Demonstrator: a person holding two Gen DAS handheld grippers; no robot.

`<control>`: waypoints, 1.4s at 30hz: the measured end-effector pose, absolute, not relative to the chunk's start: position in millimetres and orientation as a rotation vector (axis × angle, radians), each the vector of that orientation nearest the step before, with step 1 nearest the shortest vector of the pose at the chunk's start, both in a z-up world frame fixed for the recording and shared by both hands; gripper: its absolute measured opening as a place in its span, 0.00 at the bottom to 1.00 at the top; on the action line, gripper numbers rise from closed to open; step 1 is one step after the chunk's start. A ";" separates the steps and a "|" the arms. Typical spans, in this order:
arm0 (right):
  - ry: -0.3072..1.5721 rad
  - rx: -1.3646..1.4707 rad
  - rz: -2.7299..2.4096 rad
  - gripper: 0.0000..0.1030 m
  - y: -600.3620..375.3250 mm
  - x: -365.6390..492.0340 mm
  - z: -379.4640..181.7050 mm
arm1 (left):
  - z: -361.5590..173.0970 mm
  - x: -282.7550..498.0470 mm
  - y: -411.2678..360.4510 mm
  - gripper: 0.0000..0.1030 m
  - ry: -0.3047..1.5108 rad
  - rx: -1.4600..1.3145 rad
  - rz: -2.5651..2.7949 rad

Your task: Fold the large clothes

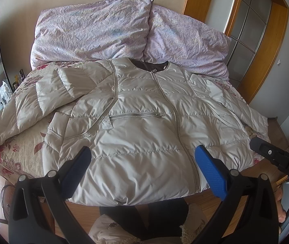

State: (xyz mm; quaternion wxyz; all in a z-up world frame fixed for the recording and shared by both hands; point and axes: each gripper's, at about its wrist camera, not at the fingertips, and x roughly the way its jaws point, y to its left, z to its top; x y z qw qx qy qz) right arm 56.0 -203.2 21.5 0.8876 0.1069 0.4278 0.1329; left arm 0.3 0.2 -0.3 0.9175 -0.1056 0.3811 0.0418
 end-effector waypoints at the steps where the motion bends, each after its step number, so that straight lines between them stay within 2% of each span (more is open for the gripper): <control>1: 0.890 0.223 0.276 0.99 -203.0 56.3 20.4 | -0.3 0.2 0.2 0.98 0.784 -0.217 0.086; 20: 0.860 0.255 0.222 0.99 -216.8 75.7 7.9 | -15.1 10.3 12.4 0.98 0.798 -0.212 0.093; 27: 0.777 0.347 0.114 0.99 -271.1 110.7 -11.9 | -28.1 34.7 20.8 0.98 0.820 -0.199 0.120; 36: 0.836 0.520 -0.171 0.98 -384.0 174.9 -53.7 | -52.4 80.6 39.0 0.98 0.891 -0.214 0.125; 37: 0.848 0.551 -0.206 0.93 -398.5 181.2 -59.3 | -54.2 85.7 40.8 0.98 0.896 -0.215 0.121; 42: 0.856 0.749 -0.344 0.82 -467.9 203.9 -86.6 | -63.4 109.1 48.5 0.98 0.924 -0.224 0.103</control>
